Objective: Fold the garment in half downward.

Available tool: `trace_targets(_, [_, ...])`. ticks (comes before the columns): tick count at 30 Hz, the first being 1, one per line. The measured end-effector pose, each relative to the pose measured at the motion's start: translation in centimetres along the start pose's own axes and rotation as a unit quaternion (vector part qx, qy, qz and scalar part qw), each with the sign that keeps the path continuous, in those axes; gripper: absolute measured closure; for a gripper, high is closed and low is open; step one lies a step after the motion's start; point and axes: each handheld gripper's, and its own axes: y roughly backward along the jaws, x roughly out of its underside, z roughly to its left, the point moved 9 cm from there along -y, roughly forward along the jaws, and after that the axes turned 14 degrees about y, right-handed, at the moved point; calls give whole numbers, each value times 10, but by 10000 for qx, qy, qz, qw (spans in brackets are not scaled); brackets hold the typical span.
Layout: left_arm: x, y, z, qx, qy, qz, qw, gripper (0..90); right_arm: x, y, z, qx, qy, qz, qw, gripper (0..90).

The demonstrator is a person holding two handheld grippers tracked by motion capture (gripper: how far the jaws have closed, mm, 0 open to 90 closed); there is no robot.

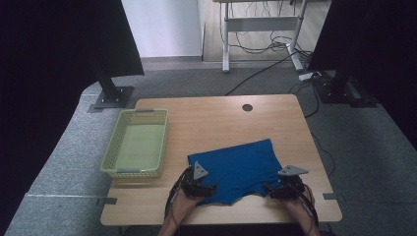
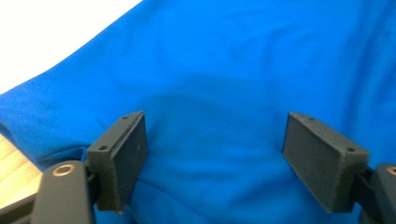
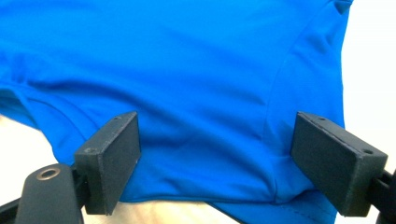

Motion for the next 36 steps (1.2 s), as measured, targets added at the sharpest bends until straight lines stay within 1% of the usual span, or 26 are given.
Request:
trace_targets(2, [-1,1,0,5,-48,84,10000,214,-1,-2,-3,-20,12,-3,10000,157])
trace_targets(3, [-2,1,0,-19,-109,137,9998,221,-1,-2,-4,-34,28,-9,10000,157])
trace_targets(4, [-5,2,1,-44,-145,114,9998,233,-2,-3,-5,-64,54,-11,10000,159])
trace_targets(6, [-12,5,5,6,-63,-1,10000,229,-2,-2,-5,-73,39,-20,10000,179])
trace_targets(7, [-15,5,8,23,-33,-25,10000,225,-2,-1,-4,-83,31,-28,10000,184])
trace_targets(9, [-19,4,20,-99,-37,-55,9999,214,-5,2,-1,-83,-15,-101,9999,182])
trace_targets(11, [-17,-2,30,-102,83,-17,9999,214,-9,5,3,-46,-62,-133,9999,172])
trace_targets(13, [-13,-5,33,-128,30,34,9999,215,-9,5,7,-20,-122,-96,9999,162])
trace_targets(14, [-12,-5,33,-74,78,-12,9999,214,-9,3,9,-12,-133,-52,9999,161])
trace_targets(16, [-11,-5,34,-38,161,-11,9999,213,-6,-2,11,33,-114,85,9999,141])
trace_targets(17, [-10,-4,34,-24,208,-2,9998,213,-6,-2,10,54,-148,40,9999,141])
trace_targets(18, [-10,-4,34,-23,240,5,9997,213,-6,-3,9,58,-153,54,9999,141])
trace_targets(20, [-8,-3,31,-62,280,-4,9996,212,-6,-4,6,23,-103,60,9999,142])
trace_targets(22, [-6,-1,28,-93,319,-10,9994,210,-6,-6,1,8,-64,-18,10000,150])
trace_targets(27, [-2,2,20,-182,363,-30,9992,203,-8,-10,-11,-99,51,-45,9999,159])
trace_targets(29, [0,3,18,-166,307,-3,9994,186,-9,-12,-14,-127,77,-58,9999,161])
trace_targets(30, [0,3,18,-174,312,-1,9994,182,-9,-13,-16,-135,86,-60,9999,161])
trace_targets(32, [0,3,19,-154,367,13,9992,175,-10,-13,-17,-151,106,-64,9998,161])
trace_targets(36, [0,2,19,-115,354,25,9993,172,-10,-13,-16,-134,113,-75,9998,165])
